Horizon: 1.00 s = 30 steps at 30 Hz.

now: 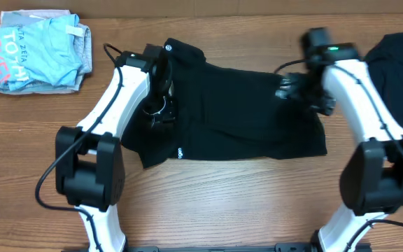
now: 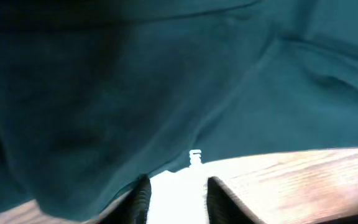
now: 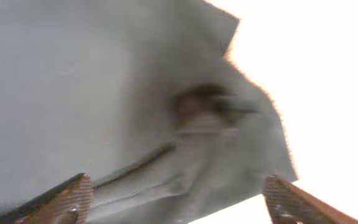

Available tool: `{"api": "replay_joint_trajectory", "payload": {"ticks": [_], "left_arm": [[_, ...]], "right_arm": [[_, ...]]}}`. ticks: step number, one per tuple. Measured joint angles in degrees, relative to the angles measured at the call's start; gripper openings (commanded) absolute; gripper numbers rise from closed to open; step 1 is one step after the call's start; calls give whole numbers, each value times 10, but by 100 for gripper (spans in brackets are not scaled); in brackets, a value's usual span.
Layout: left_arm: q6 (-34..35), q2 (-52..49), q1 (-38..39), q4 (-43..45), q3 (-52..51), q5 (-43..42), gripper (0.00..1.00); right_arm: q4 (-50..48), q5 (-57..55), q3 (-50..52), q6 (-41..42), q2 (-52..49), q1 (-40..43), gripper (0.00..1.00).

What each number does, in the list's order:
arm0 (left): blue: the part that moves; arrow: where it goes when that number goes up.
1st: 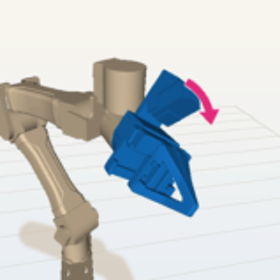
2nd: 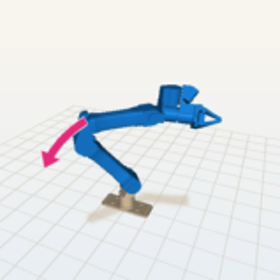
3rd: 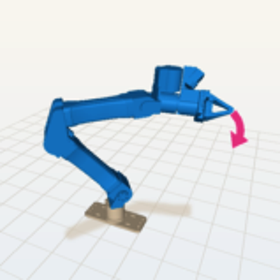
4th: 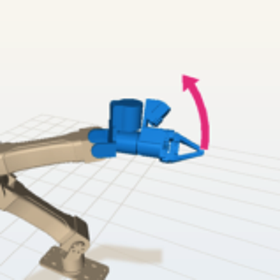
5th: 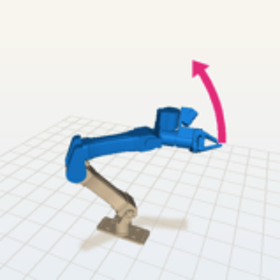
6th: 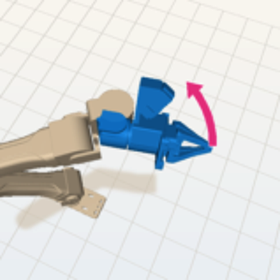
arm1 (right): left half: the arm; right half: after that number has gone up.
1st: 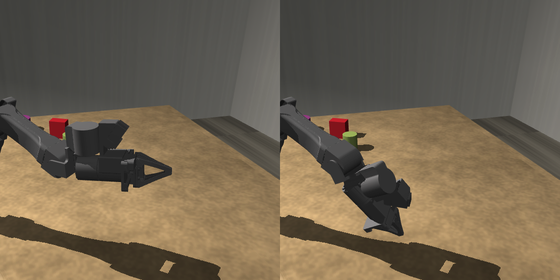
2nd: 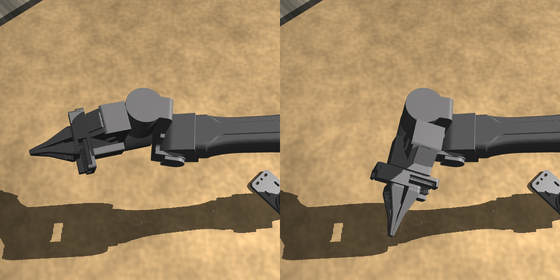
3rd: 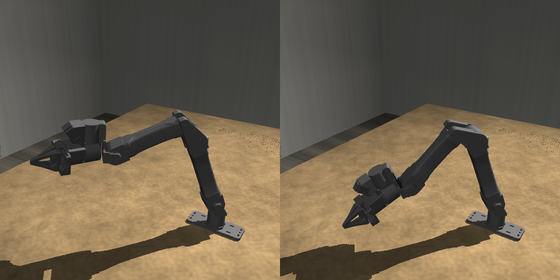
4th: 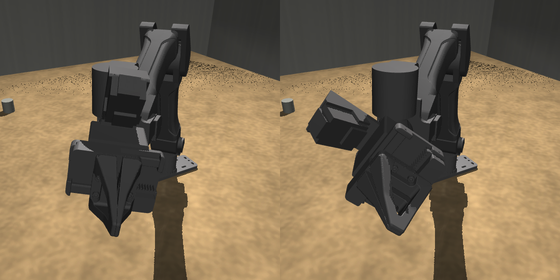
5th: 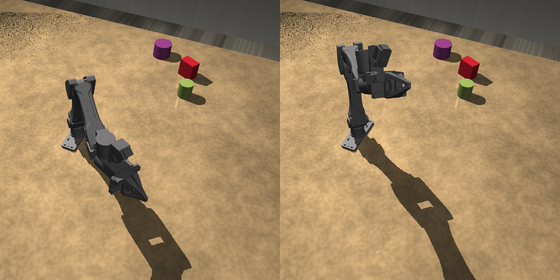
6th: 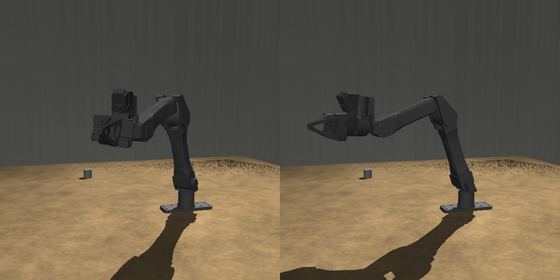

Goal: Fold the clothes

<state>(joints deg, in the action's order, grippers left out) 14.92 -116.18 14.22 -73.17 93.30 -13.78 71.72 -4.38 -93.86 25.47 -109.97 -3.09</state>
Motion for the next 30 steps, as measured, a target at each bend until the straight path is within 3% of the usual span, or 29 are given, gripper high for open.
{"api": "replay_joint_trajectory", "payload": {"ticks": [2,3,8,21,30], "left_arm": [[-1,-13,0,0,0,-7,4],[-1,-19,1,0,0,-9,4],[-1,-57,4,-3,0,-15,4],[28,-107,-6,0,-8,13,4],[67,-90,-42,4,-69,21,4]], "right_arm": [[14,8,0,-2,0,38,15],[21,12,0,-3,0,54,4],[21,41,26,-3,0,96,4],[-120,95,238,39,0,86,6],[-99,60,256,97,2,87,4]]}}
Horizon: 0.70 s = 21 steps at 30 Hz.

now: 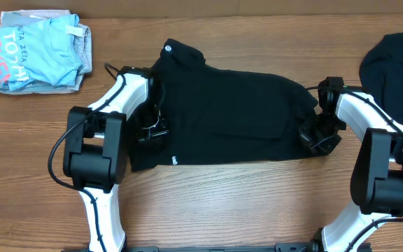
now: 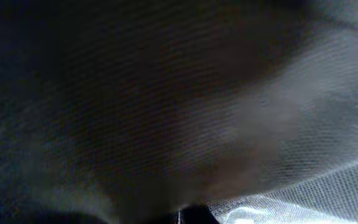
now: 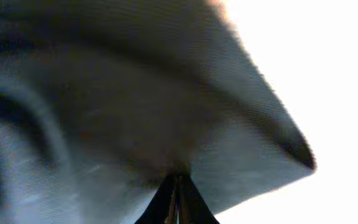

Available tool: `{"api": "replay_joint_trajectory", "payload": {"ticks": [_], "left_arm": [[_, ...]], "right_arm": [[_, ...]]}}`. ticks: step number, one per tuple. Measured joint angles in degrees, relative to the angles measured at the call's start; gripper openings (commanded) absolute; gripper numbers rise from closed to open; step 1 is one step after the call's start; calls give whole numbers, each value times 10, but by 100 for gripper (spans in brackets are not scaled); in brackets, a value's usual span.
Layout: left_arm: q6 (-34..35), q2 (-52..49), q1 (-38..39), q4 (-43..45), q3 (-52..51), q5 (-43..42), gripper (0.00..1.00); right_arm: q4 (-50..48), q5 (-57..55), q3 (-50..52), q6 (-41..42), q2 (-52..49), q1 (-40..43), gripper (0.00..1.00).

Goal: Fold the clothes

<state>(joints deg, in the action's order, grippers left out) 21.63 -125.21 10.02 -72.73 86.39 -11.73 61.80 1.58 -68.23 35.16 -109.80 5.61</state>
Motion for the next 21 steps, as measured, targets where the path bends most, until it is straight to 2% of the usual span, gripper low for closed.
{"api": "replay_joint_trajectory", "payload": {"ticks": [8,13,15,16,17,19,21], "left_arm": [[55,5,-34,-43,-32,35,4],[81,40,-34,-48,-47,95,4],[85,74,-34,-47,-47,108,9],[85,92,-34,-45,-47,111,17],[82,114,-34,-41,-47,115,35],[81,154,-34,-26,-47,120,99],[79,181,-34,-7,-47,120,100]], "right_arm": [[50,-69,3,52,14,0,4],[72,-80,4,60,70,0,4],[74,-80,4,62,100,0,4],[72,-77,4,60,117,0,4],[67,-70,4,53,134,0,4],[45,-46,4,26,163,0,10],[21,-3,4,-13,187,0,20]]}}
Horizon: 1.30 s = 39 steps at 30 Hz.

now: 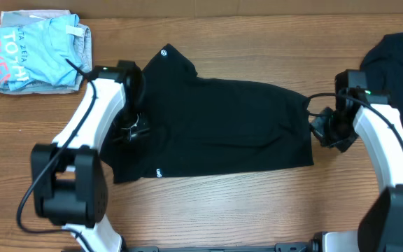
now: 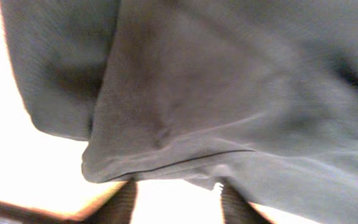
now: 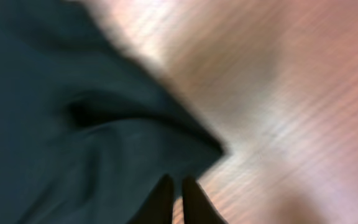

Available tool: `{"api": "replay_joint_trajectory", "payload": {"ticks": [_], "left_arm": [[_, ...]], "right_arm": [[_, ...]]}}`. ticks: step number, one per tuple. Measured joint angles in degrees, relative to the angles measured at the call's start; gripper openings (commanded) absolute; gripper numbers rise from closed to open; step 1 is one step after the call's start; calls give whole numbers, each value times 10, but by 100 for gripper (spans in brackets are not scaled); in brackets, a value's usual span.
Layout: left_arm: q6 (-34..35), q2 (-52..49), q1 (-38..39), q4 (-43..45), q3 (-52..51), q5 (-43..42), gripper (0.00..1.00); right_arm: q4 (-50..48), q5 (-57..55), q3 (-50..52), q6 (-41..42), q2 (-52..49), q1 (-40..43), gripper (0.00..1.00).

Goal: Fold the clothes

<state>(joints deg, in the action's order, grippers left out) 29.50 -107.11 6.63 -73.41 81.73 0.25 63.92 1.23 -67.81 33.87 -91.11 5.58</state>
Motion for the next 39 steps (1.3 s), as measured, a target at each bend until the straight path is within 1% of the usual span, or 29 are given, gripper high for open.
{"api": "replay_joint_trajectory", "payload": {"ticks": [3,6,10,13,18,23,25,26,30,32,34,35,39], "left_arm": [[-10,14,0,31,0,-12,100],[-14,13,0,50,0,-28,100],[-16,13,0,58,0,-41,100],[-16,13,0,59,0,-45,100],[-16,13,0,64,0,-48,100],[-16,13,0,73,0,-48,100],[-16,13,0,73,0,-48,100],[-16,13,0,73,0,-48,100],[-16,13,0,73,0,-48,100],[-16,13,0,74,0,-48,100],[-16,13,0,76,0,-48,100],[-16,13,0,77,0,-48,100],[-16,13,0,79,0,-48,100]], "right_arm": [[-24,56,0,-51,12,-1,29],[-54,83,10,-81,11,0,29],[-104,109,52,-97,11,-1,29],[-134,127,91,-103,10,-1,25],[-165,141,128,-106,7,-1,24],[-178,148,131,-106,-10,0,24],[-189,149,131,-105,-31,-1,17],[-194,150,131,-104,-45,-1,16],[-201,148,130,-101,-97,0,16],[-204,148,129,-99,-97,0,16],[-203,144,129,-97,-97,0,11],[-202,141,129,-94,-97,0,4],[-189,101,126,-66,-97,-4,4]]}}
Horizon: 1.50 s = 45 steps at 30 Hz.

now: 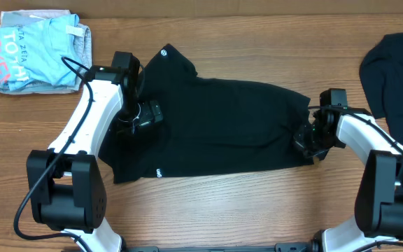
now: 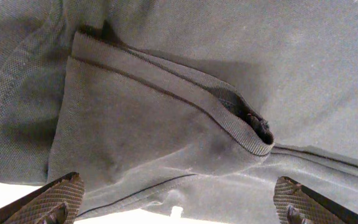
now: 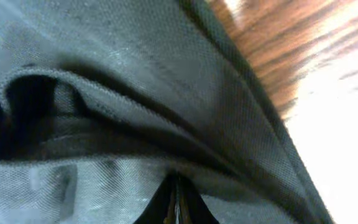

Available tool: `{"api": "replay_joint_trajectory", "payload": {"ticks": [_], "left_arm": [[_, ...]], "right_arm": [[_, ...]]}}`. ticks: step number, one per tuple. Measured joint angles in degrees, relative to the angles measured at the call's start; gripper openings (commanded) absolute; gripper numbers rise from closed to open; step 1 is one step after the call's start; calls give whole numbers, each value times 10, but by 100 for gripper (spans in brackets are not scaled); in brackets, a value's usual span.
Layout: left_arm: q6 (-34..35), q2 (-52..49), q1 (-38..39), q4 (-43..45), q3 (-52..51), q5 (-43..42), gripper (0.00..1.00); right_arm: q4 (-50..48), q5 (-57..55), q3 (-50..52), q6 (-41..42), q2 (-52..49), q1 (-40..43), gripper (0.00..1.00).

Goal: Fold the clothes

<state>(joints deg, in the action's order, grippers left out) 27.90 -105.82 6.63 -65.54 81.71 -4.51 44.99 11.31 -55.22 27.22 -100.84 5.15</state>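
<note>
A black shirt [image 1: 222, 126] lies spread across the middle of the wooden table [image 1: 222, 210]. My left gripper [image 1: 147, 114] hovers over its left sleeve, open wide. In the left wrist view the ribbed sleeve cuff [image 2: 166, 87] lies folded over on the cloth, between and beyond the spread fingers [image 2: 51, 198], with the gripper [image 2: 176, 208] holding nothing. My right gripper [image 1: 306, 137] is at the shirt's right edge near the lower corner. The right wrist view shows it [image 3: 176, 202] shut on a bunched fold of the black cloth [image 3: 104, 124].
A pile of folded clothes [image 1: 37, 49], light blue on top, sits at the far left back. Another dark garment [image 1: 397, 63] lies at the right back corner, partly out of view. Bare wood runs along the front edge.
The left gripper has opened wider and shifted slightly right over the left sleeve. The right gripper, which stood just off the right edge, is now down on that edge and shut on the cloth.
First both grippers were over the rumpled shirt, the right one wide open. Then each was shut on cloth at its own side. After that the shirt lay flatter and wider, with the left gripper partly open. Now the left is wide open and the right grips the right edge.
</note>
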Motion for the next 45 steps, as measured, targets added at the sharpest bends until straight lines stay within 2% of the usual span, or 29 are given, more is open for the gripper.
{"api": "replay_joint_trajectory", "payload": {"ticks": [8,14,20,21,22,25,26,34,41,45], "left_arm": [[0,0,0,0,0,0,100],[0,0,0,14,0,0,100],[-30,0,0,87,0,-35,100],[-38,0,0,104,0,-46,100],[-45,0,0,122,0,-58,100],[-60,0,0,186,1,-95,100],[-64,0,0,206,1,-105,100],[-127,0,0,417,16,-142,100],[-162,-21,8,563,24,-137,100],[-180,-78,28,598,34,-127,100]], "right_arm": [[41,-81,-9,59,2,-1,4],[70,-102,-9,82,2,29,4],[106,-133,-9,103,2,64,4],[113,-139,-9,103,2,65,7],[124,-146,-10,103,2,65,16],[169,-158,-22,92,6,65,94],[185,-159,-33,87,11,66,100],[242,-116,-184,22,50,68,100],[231,-39,-198,-29,52,52,100],[221,-25,-198,-37,52,41,100]]}}
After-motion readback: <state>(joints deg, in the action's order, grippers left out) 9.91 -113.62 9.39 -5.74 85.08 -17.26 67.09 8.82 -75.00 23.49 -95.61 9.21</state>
